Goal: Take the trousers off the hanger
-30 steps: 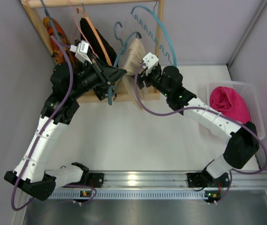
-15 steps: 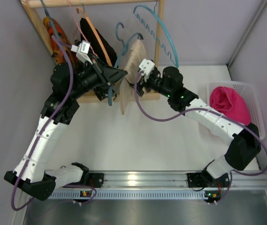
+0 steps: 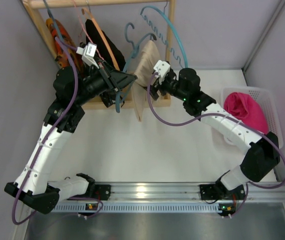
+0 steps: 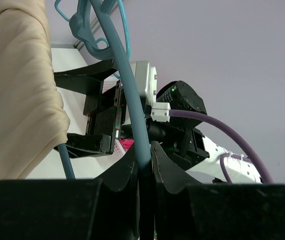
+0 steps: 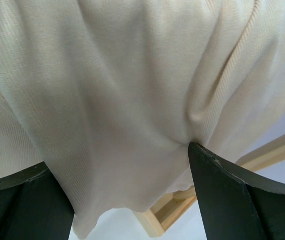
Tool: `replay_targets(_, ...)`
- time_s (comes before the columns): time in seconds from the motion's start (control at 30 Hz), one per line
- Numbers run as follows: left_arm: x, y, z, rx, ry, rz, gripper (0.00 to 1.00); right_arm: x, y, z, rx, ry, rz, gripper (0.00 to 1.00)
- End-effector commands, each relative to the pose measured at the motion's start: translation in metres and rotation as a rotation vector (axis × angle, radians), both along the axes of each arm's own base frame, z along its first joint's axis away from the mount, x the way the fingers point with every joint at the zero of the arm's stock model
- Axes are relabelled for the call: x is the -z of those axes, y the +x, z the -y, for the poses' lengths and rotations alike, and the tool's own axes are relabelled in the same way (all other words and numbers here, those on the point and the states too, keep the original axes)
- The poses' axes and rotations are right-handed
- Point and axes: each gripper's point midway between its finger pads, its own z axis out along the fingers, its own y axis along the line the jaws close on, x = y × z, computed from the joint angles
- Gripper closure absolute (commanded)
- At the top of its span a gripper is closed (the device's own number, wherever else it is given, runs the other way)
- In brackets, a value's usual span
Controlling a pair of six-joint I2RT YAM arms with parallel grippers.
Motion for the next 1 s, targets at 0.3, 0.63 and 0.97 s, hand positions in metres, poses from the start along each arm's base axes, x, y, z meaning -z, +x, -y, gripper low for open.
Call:
replay_targets(0.3,-0.049,-0.014,-0.002,0.025,-0.083,0.207,1.00,-0.039,-0.024,0.010,-0.101,0.025,0.086,0.09)
replay_targets(0.63,-0.051,-0.013,0.003,0.037,-0.089,0.202,1.00,-0.043,-0.015,0.010,-0.041,0.037,0.086,0.09)
replay_targets(0.97,-0.052,-0.012,0.002,0.032,-0.099,0.190,1.00,-0.043,0.024,0.014,0.114,0.058,0.073,0.32)
